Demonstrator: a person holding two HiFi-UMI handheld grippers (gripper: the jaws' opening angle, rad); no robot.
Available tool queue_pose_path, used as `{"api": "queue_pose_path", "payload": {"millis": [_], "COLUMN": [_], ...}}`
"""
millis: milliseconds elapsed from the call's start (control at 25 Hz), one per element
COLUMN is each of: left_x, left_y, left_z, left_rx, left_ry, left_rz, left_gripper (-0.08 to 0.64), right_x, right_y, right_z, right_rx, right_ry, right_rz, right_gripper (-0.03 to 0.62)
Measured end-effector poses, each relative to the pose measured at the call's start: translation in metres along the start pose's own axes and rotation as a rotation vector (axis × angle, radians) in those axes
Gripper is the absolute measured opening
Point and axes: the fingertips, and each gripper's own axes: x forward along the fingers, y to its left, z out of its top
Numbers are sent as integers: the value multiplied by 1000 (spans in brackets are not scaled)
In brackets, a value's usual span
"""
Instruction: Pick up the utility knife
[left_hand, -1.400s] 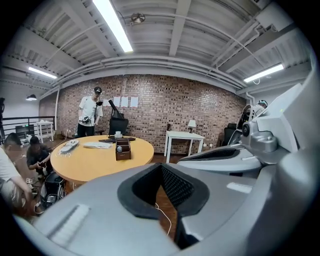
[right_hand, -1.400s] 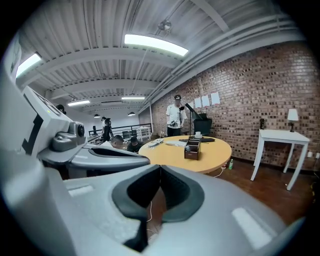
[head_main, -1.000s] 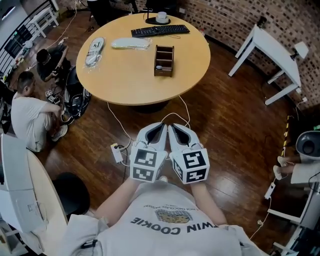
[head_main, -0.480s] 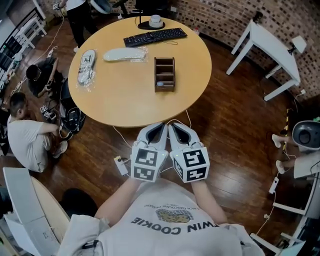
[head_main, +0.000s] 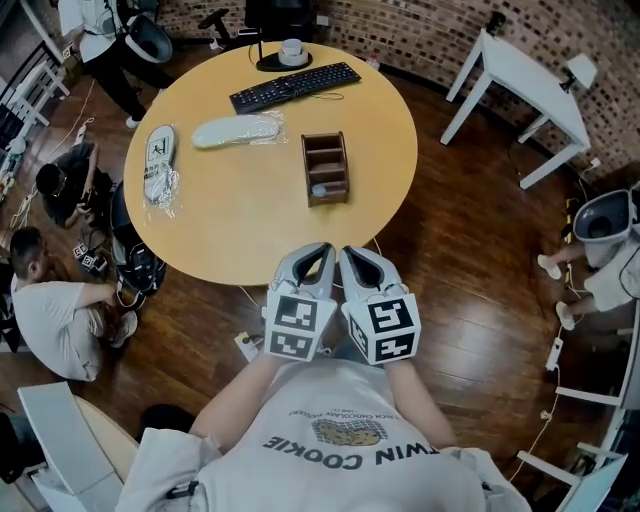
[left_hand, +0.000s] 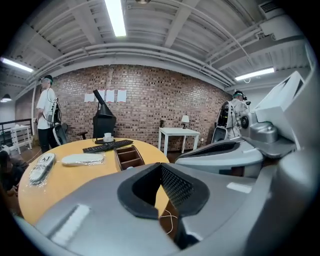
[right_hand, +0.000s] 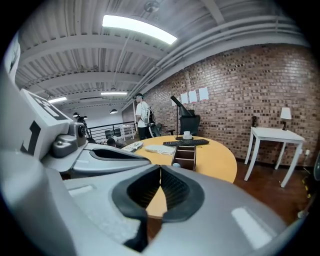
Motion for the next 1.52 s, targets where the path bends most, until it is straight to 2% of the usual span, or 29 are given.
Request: {"api": "queue_pose_path", "payload": {"millis": [160,520,720,1000,1200,1360,1520], "left_x": [20,75,103,132,146,160,169], "left_y": [10,39,55,72,77,80,86], "left_z": [-1,1,-9,-30,-40,-51,-59], "left_rx": [70,247,295,473,549,660,720], "left_ry": [20,55,105,186,241,294,342], "left_rz": [-11,47,54,61,52,48,54], "left_gripper": [6,17,25,69,102,138,138], "right_x": [14,54,76,100,107,112,114], "right_y": [-11,-46,-62,-79,-93,-100,-103], "right_z": [5,13,14,13,14,13,12], "right_rx": [15,-2,-5,3,16,18,20], "right_ry": [-10,-5,15,35,46,50,56], "right_rz": [-12,18,49,72,72,76,81], "right_gripper": [3,2,3,3,2,3,2]}}
